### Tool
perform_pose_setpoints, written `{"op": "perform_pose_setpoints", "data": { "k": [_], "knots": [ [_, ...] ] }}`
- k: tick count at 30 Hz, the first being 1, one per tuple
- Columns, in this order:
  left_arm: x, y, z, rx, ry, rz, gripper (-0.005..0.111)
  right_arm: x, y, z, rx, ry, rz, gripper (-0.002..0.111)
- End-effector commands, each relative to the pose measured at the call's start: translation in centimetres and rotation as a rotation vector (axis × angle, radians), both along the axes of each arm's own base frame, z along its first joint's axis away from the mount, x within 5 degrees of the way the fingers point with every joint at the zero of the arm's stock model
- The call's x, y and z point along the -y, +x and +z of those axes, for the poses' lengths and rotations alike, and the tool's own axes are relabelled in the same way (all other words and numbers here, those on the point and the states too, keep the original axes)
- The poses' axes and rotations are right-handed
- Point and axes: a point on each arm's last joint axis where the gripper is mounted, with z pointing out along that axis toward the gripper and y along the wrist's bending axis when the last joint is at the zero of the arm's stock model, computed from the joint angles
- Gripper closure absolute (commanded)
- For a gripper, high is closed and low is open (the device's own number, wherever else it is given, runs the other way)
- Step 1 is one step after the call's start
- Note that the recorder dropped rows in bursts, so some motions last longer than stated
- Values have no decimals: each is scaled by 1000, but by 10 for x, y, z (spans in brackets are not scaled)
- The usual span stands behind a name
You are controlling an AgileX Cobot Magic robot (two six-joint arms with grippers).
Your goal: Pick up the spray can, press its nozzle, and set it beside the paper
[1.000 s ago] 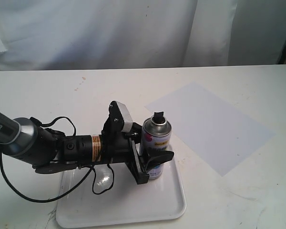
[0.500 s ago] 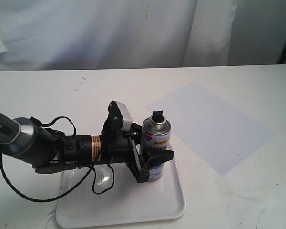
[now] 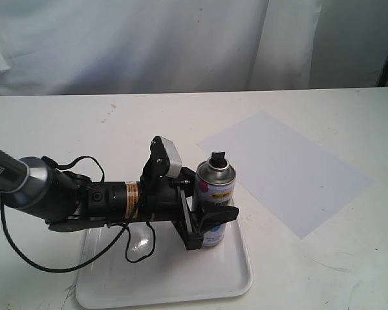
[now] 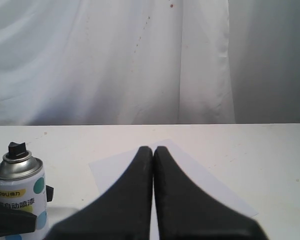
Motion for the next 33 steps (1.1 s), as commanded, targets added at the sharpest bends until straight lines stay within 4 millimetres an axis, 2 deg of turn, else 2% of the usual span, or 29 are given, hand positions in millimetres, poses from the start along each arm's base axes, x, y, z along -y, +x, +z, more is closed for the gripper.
{"op": "perform_pose_setpoints", "data": {
  "k": [1,17,21,33],
  "knots": [
    [3,3,10,13,-70,9,79,-1,0,-2,-8,3,11,108],
    [2,3,6,-19,-36,12,79,-1,0,-2,-8,4,11,108],
    [1,7,8,-103,-72,83,79,-1,0,-2,-8,4,11,108],
    [1,6,8,-54,-62,68,79,-1,0,-2,-8,3,7,108]
  ]
}}
